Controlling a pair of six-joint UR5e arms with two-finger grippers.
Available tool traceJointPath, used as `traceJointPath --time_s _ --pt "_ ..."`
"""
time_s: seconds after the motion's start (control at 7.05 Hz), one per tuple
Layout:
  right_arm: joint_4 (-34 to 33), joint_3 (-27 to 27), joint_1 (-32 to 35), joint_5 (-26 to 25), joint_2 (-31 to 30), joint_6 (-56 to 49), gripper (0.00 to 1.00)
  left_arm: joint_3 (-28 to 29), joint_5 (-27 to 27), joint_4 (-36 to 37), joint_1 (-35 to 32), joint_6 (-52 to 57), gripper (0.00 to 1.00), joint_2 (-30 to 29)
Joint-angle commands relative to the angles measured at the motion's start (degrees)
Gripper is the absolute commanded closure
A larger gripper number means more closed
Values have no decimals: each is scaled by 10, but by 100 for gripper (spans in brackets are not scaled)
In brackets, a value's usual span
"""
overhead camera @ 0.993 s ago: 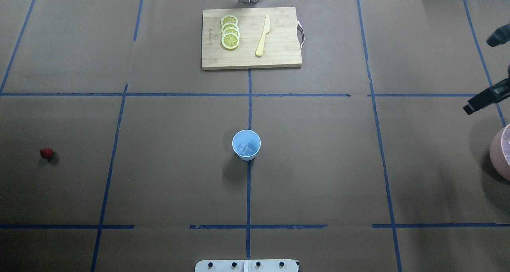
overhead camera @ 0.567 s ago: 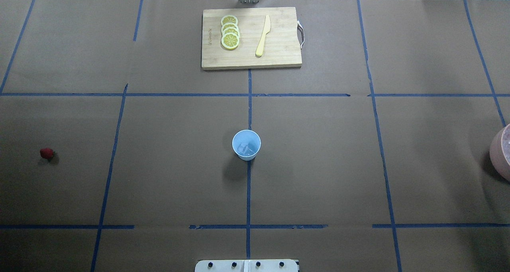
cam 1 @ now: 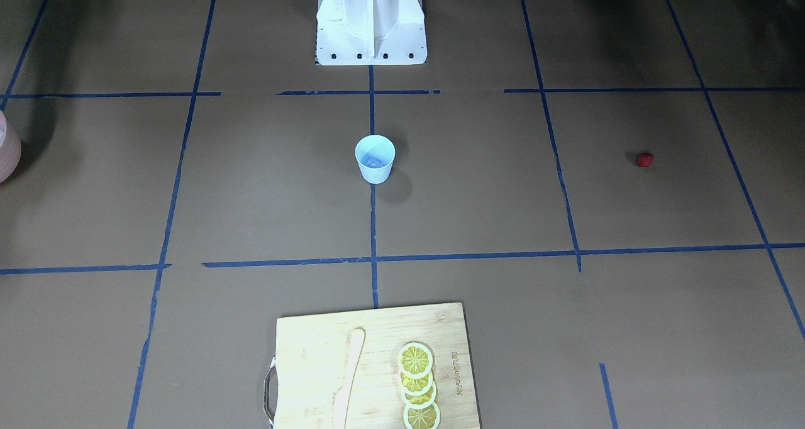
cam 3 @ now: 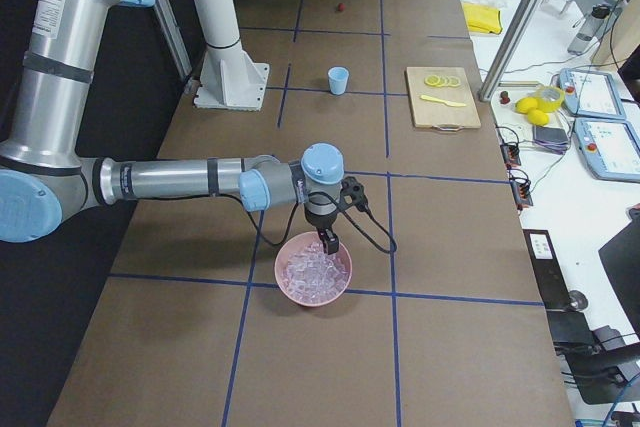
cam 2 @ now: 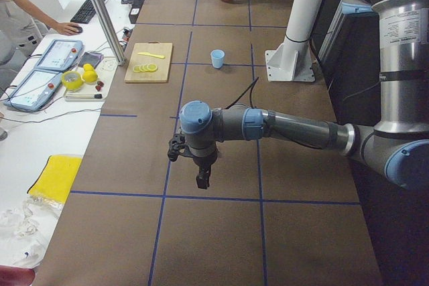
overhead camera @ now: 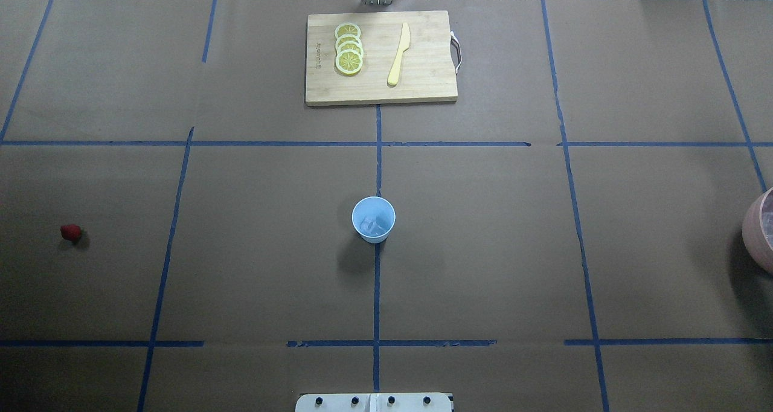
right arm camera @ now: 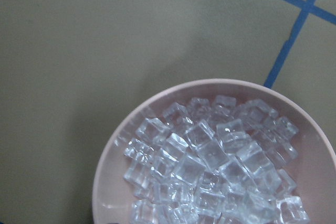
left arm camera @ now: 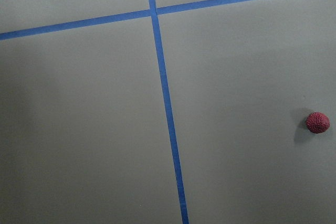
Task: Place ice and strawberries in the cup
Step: 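Grasp a third ice cube from the pink bowl with the right gripper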
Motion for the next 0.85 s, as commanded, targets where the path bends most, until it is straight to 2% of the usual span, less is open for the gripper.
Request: traceJointPath --time_s 0.0,0.14,0.28,0.71 --pt "93 -64 7 -3 -13 36 9 0 0 0 0 0 0 0" --pt "159 -100 6 -12 -11 72 9 -1 0 0 0 0 0 0" --pt "187 -106 6 -15 -11 94 10 0 0 0 0 0 0 0" --pt "187 -112 4 -25 -8 106 21 0 0 0 0 0 0 0"
